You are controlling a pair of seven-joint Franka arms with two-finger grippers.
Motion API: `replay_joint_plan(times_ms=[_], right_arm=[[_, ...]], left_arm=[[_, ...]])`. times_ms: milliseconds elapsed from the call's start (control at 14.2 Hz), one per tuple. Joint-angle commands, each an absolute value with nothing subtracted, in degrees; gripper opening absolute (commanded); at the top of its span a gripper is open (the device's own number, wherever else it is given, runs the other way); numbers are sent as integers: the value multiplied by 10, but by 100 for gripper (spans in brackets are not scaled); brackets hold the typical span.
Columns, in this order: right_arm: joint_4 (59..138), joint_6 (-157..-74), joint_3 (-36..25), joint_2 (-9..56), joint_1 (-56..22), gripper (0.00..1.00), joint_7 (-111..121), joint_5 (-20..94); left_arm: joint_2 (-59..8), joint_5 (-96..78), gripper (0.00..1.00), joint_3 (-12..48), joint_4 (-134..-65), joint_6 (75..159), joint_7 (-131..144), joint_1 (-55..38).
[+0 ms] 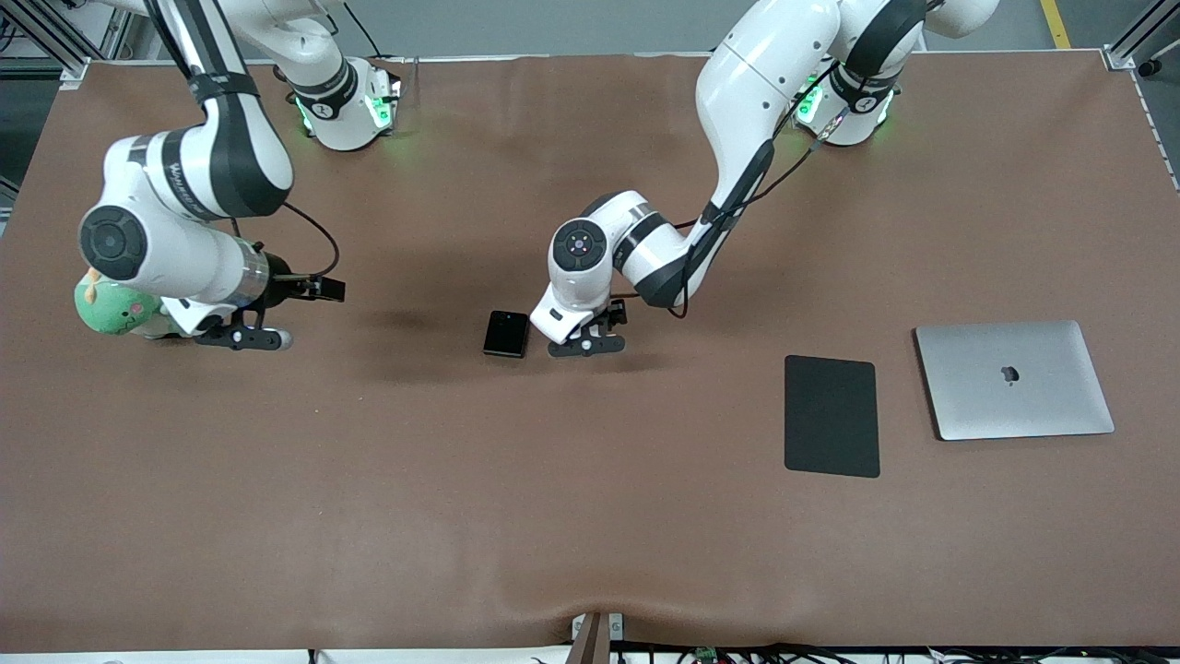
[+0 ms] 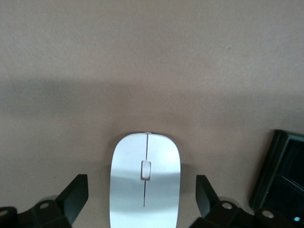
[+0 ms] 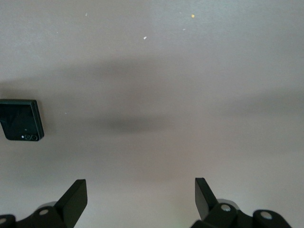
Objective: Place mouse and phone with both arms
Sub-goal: 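Close the left gripper on the mouse while the right gripper grasps the phone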
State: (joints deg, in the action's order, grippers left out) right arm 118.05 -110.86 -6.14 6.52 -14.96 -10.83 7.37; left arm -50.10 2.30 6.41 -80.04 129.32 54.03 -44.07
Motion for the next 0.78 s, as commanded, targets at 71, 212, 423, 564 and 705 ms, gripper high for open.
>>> replay_joint_plan(times_ms=[71, 212, 423, 564, 705], right_arm=[[1211, -1130, -64, 50, -170, 100, -129, 77], [1215, -1143, -64, 53, -189, 100, -158, 77], [1232, -1197, -64, 61, -221, 100, -206, 76], [1233, -1210, -64, 73, -235, 100, -214, 77], [1233, -1246, -64, 98, -265, 100, -257, 76]], left_arm=[[-516, 18, 78, 61, -789, 1300, 546, -453], [-514, 21, 0, 61, -790, 1300, 543, -452], [-505, 21, 0, 60, -789, 1299, 543, -448], [-487, 18, 0, 57, -788, 1298, 544, -444], [-464, 18, 0, 57, -788, 1295, 543, -426]])
